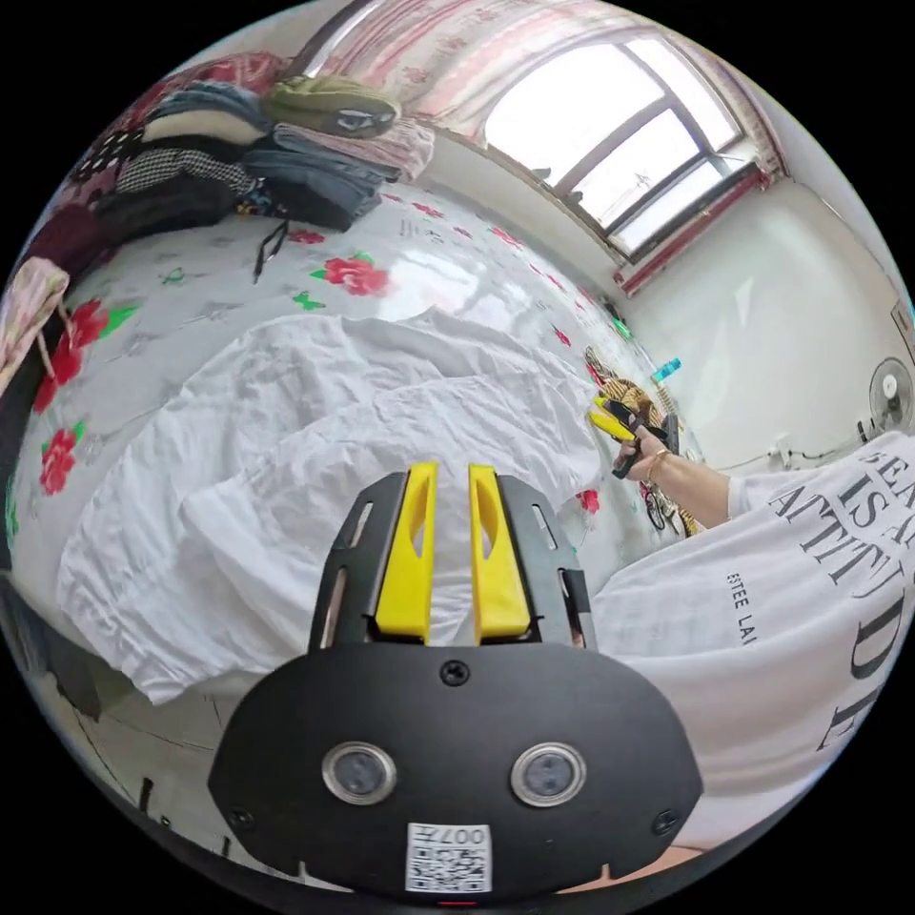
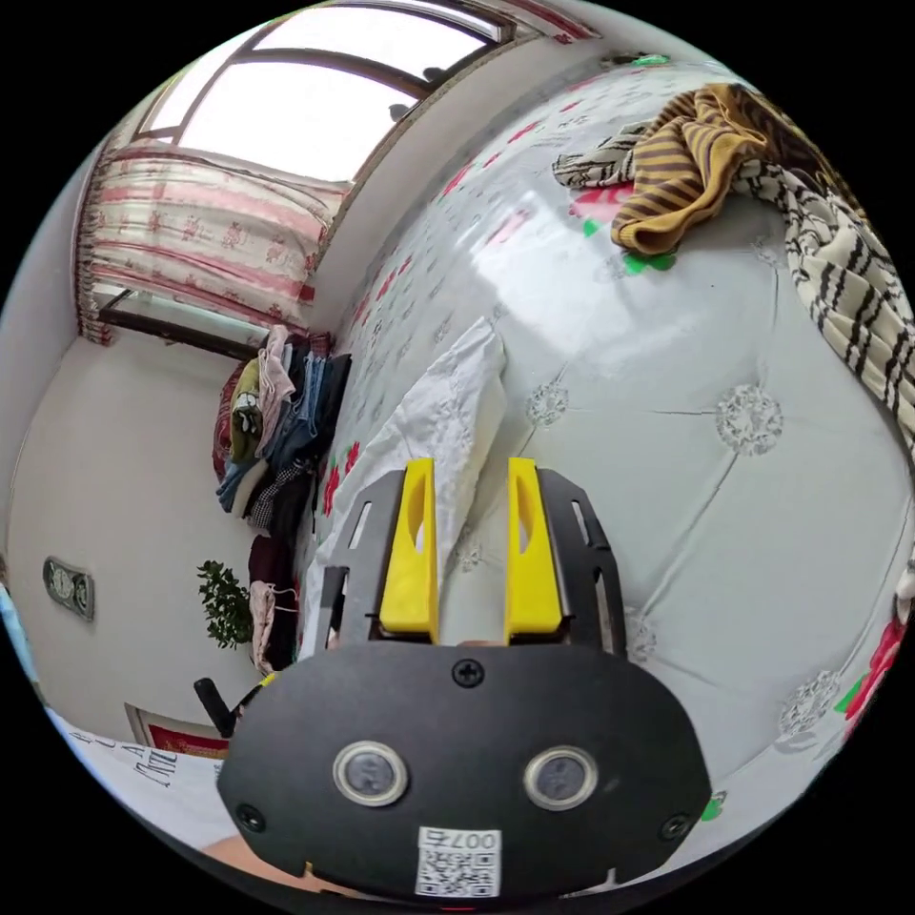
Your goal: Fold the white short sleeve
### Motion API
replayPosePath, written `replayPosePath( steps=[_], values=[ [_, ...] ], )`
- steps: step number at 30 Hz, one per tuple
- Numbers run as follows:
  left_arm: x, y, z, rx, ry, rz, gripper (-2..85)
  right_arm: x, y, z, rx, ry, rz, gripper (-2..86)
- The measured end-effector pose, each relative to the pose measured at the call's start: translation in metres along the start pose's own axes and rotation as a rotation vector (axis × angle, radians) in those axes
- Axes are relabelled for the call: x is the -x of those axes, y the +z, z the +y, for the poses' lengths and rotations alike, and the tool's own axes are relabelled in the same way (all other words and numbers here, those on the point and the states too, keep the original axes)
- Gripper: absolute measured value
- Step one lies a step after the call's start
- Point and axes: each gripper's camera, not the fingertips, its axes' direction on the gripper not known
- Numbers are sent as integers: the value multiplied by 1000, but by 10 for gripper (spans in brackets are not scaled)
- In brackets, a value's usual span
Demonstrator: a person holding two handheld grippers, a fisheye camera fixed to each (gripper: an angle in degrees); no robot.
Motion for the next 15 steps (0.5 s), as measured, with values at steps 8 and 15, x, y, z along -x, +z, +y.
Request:
replayPosePath(
  steps=[8, 15],
  values=[
    [40, 31, 6, 54, -215, 61, 43, 63, 17, -28, -9, -30, -39, 12],
    [88, -74, 83, -280, -529, -53, 37, 302, 47, -35, 136, -738, 124, -1]
  ],
)
